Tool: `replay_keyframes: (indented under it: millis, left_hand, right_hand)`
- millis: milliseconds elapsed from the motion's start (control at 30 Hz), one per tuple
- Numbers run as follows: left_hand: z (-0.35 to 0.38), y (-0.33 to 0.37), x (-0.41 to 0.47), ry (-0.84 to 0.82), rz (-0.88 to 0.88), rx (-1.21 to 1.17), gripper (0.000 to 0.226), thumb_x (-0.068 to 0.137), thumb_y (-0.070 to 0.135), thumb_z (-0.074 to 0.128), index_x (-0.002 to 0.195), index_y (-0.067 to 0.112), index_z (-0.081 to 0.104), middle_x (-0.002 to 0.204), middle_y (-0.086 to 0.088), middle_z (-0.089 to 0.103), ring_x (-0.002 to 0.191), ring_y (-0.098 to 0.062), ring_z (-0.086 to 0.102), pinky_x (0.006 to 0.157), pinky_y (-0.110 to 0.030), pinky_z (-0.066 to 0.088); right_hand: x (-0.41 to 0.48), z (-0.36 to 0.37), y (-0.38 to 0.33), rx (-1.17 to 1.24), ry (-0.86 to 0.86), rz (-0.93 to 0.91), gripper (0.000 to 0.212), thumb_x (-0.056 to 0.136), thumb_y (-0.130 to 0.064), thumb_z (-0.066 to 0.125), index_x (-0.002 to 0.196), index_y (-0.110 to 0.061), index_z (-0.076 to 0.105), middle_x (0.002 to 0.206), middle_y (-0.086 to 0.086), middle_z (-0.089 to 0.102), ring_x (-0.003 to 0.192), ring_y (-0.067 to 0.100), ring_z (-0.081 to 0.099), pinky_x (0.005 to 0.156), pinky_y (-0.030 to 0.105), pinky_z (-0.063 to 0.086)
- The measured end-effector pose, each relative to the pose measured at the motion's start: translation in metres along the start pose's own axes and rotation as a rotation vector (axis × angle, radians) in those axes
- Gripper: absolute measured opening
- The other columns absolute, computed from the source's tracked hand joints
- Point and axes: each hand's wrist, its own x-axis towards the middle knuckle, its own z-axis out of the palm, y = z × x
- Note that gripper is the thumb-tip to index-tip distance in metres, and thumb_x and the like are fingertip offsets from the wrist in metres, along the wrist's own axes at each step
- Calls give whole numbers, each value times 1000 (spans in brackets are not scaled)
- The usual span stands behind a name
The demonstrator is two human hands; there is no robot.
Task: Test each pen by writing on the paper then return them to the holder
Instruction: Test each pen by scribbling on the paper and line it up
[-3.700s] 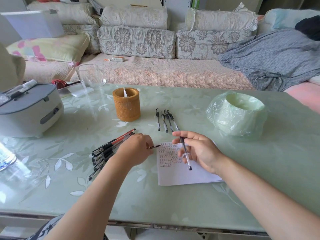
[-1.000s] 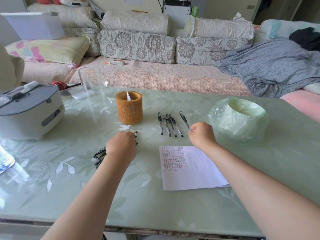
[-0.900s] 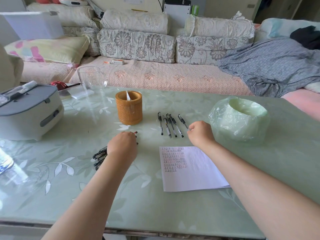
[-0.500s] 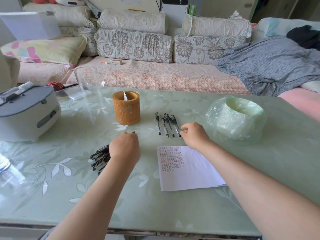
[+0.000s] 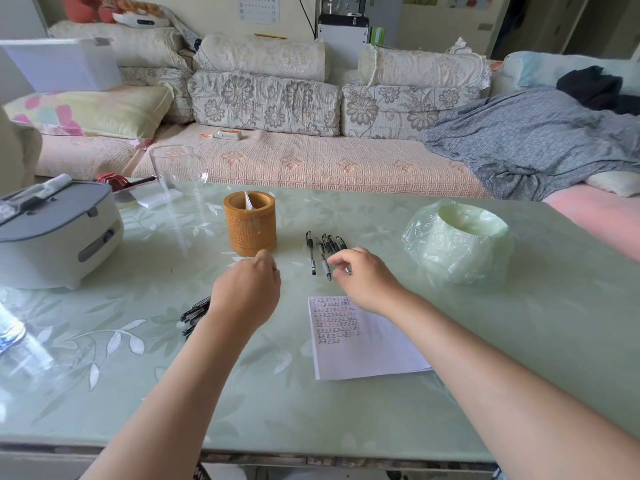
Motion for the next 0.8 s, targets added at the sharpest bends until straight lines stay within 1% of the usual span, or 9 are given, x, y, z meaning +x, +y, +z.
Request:
replay_keyframes:
  millis: [67,167,233,300,433,533,600,700,800]
  left_hand:
    - [-4,2,-4,66,29,-227,14,97,25,46,100,16,56,86,-2,67,79,-26,58,65,-35,48]
    - [-11,7,-11,118,20,-525,4,94,23,54,95,20,57,79,10,70,73,-13,62,63,-28,46]
    - [-16,10,-13,137,-27,-699,4,94,23,56,94,20,58,77,10,71,65,-11,64,59,-26,49]
    - [-19,12,-14,157,-68,-845,5,94,22,57,93,18,59,77,7,73,60,-14,64,57,-29,51]
    - [-25,19,-19,133,-119,-1081,8,94,16,59,94,9,62,77,0,74,54,-13,56,53,-27,49]
    - [-24,23,-24,72,-117,-1133,9,94,15,60,97,7,64,82,-3,75,57,-12,57,54,-28,50]
    - [-21,23,-25,-20,-108,-1114,11,95,18,60,102,11,64,91,-4,74,63,-12,63,58,-30,51]
    - [-16,20,-27,-272,-74,-955,15,97,25,56,109,19,63,102,-3,71,73,-11,65,61,-28,50]
    - [-14,20,-31,-518,-3,-733,16,95,26,58,107,20,67,96,2,73,75,-10,67,64,-27,49]
  right_hand:
    - [-8,0,-14,92,-43,-10,24,94,-21,57,115,-22,68,109,-5,64,96,9,59,84,20,40]
    - [-23,0,-35,257,-202,13,24,94,-30,59,115,-23,69,101,-12,64,76,-3,55,78,19,41]
    - [-35,-1,-48,360,-323,33,21,95,-37,58,109,-26,69,97,-10,69,64,1,55,66,17,44]
    - [-44,0,-58,397,-370,26,19,96,-36,57,103,-24,69,96,-5,73,61,9,55,54,16,41]
    - [-56,1,-67,441,-346,33,14,95,-28,61,92,-17,70,90,1,75,61,12,56,50,23,39]
    - [-63,-2,-66,459,-349,59,16,93,-27,63,93,-12,71,88,1,74,60,11,57,52,22,39]
    - [-68,-3,-63,484,-323,99,16,93,-25,62,93,-12,72,88,0,75,58,11,57,53,24,41]
    - [-71,-5,-53,590,-233,194,14,95,-22,61,93,-14,72,86,1,73,56,12,57,50,25,42]
    - [-70,-6,-38,729,-127,313,15,96,-18,60,96,-8,70,89,5,69,54,12,56,49,25,42]
